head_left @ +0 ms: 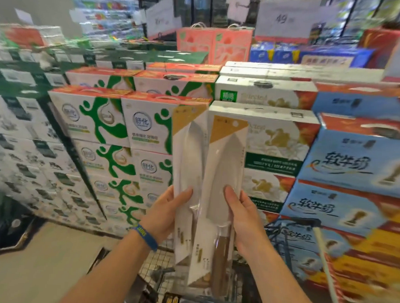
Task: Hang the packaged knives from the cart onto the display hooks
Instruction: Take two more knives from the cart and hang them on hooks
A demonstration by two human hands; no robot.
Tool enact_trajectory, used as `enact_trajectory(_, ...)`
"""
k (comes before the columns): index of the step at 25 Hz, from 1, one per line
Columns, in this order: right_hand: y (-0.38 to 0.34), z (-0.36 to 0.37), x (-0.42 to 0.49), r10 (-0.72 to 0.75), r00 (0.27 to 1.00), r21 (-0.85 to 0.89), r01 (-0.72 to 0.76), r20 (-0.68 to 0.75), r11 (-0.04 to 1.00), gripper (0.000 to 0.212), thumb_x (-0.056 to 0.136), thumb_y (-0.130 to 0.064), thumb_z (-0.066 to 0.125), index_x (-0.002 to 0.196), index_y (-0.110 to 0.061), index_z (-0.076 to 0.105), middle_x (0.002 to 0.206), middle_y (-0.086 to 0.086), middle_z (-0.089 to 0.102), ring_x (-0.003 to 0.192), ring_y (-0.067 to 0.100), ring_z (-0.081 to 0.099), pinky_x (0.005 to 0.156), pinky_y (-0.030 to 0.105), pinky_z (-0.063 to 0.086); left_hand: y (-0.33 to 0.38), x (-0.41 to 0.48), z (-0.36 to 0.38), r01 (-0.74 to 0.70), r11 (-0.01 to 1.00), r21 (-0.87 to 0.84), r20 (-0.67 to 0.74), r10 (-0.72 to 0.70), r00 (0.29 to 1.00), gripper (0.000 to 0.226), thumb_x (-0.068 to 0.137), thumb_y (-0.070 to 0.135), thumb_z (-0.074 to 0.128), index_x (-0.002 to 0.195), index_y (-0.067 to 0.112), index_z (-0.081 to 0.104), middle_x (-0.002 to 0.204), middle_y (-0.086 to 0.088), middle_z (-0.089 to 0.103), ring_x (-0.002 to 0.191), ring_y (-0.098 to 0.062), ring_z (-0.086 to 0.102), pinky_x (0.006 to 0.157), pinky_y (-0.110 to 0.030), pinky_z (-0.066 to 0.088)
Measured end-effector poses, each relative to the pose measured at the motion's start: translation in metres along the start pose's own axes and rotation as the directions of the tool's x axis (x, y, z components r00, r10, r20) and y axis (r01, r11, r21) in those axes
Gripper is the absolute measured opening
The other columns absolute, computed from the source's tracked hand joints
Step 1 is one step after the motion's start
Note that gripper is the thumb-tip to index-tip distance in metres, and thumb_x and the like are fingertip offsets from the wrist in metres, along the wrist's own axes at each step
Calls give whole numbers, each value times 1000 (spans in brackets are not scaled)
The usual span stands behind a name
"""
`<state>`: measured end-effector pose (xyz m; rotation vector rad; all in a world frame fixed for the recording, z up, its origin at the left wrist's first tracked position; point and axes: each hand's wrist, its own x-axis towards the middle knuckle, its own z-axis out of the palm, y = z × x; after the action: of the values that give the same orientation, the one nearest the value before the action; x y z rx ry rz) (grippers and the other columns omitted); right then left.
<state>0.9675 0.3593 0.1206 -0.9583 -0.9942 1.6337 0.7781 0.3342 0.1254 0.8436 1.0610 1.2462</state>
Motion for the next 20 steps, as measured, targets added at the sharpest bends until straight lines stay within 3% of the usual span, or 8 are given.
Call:
enact_trajectory(3,-19,-40,-7,-63,963,32,74,-263,997,41,81,-55,74,115,-33,72,114,-3,78,104,19,74,92,45,60,5,7,14,-102,987,126,-101,115,988,43,78,37,76,117,23,67,111,-6,74,107,-31,68,88,-48,57)
enact_trajectory(5,-38,-64,-15,-128,918,-27,127,-375,992,23,92,-50,66,109,-36,72,106,-5,79,93,15,76,74,36,64,16,14,24,-162,966,203,-126,189,974,29,81,37,76,108,26,70,102,1,77,99,-23,71,84,-40,58)
enact_trajectory(6,-50,-73,-20,-165,897,-67,150,-410,986,21,94,-51,64,105,-36,74,102,-6,79,89,15,77,67,31,63,24,19,31,-160,961,224,-127,192,973,29,78,41,79,102,26,72,98,0,77,96,-27,72,83,-45,58)
enact_trajectory(9,-82,-85,-41,-274,833,-236,178,-480,955,26,94,-58,62,104,-38,74,101,-12,78,90,9,75,70,29,61,42,27,59,-148,954,261,-39,163,986,48,59,59,85,90,23,78,93,-13,76,89,-43,70,83,-60,56)
enact_trajectory(12,-97,-98,-73,-389,715,-353,210,-581,912,24,95,-54,63,93,-32,72,88,-20,76,77,-4,70,54,11,51,46,29,92,-183,946,267,116,157,981,48,64,57,82,89,16,78,86,-9,77,81,-33,74,69,-50,61)
enact_trajectory(14,-101,-109,-101,-398,638,-375,181,-659,909,23,94,-52,65,92,-30,72,85,-17,76,75,0,72,54,16,54,42,27,118,-197,948,248,204,148,968,46,65,53,79,90,14,77,78,-3,77,67,-18,73,51,-29,57)
enact_trajectory(16,-101,-119,-134,-389,547,-373,146,-741,916,26,93,-53,68,95,-28,74,88,-10,78,80,10,74,65,30,61,35,21,146,-176,959,221,303,104,947,47,64,51,78,92,13,74,67,3,73,55,-9,68,46,-20,49)
enact_trajectory(20,-80,-128,-219,-408,316,-395,106,-857,912,24,87,-47,76,92,-24,76,86,-5,79,78,16,76,65,38,62,-7,-3,194,-82,968,239,475,-43,879,43,63,52,80,85,15,74,71,-3,75,60,-21,69,54,-36,57)
